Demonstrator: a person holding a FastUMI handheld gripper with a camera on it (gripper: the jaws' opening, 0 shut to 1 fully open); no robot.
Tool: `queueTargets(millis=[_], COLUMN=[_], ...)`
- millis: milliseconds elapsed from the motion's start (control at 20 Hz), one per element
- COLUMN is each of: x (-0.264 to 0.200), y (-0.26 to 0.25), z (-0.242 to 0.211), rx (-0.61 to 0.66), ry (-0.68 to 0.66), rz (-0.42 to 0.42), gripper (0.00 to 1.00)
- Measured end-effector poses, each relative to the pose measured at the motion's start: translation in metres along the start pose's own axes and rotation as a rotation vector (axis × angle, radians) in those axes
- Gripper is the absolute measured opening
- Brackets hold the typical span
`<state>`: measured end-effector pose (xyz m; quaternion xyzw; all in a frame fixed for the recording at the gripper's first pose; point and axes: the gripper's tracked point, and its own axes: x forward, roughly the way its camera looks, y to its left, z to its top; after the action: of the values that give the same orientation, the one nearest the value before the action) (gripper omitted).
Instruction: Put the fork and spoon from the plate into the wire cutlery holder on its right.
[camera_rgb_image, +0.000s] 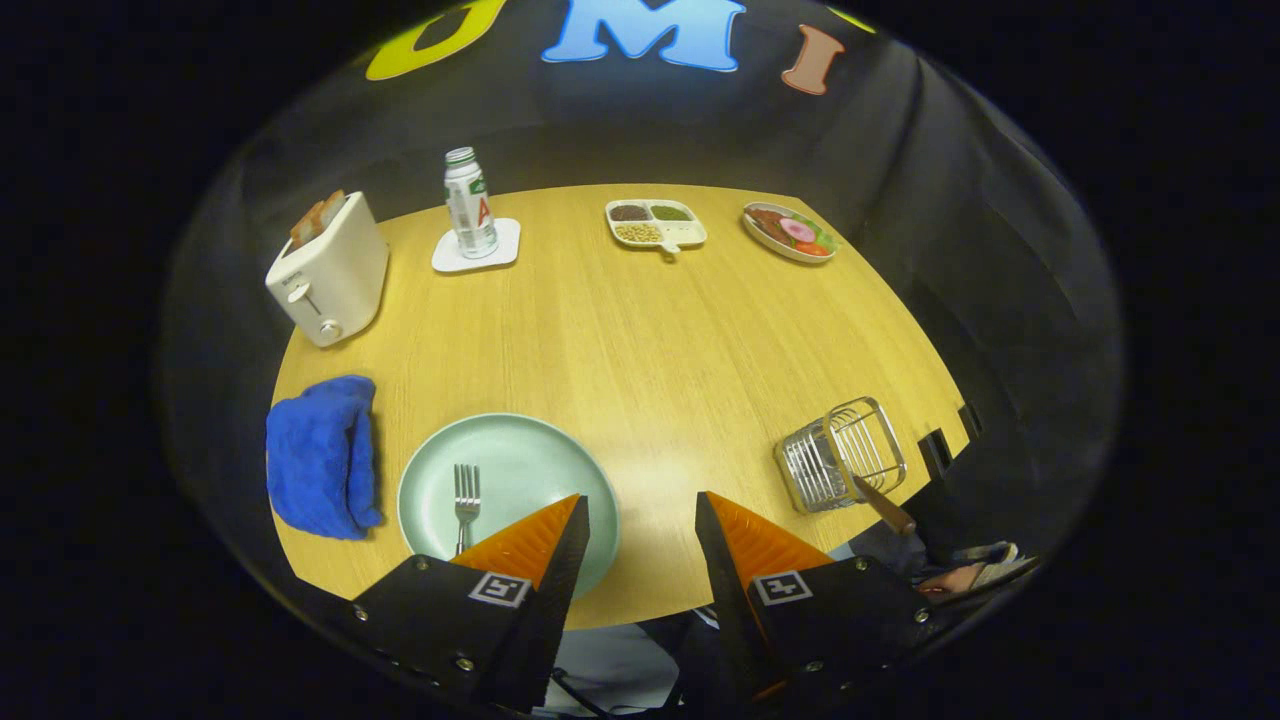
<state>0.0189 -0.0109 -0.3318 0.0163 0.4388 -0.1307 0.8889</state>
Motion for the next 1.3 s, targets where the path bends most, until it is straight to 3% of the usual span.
queueTargets(millis=[600,1300], x=[0.013,0.059], y=[0.087,0.119], z=[-0.051,-0.100], rx=[-0.051,-0.126], ry=[0.083,0.232], rz=[0.168,0.197], gripper=[0.66,0.67])
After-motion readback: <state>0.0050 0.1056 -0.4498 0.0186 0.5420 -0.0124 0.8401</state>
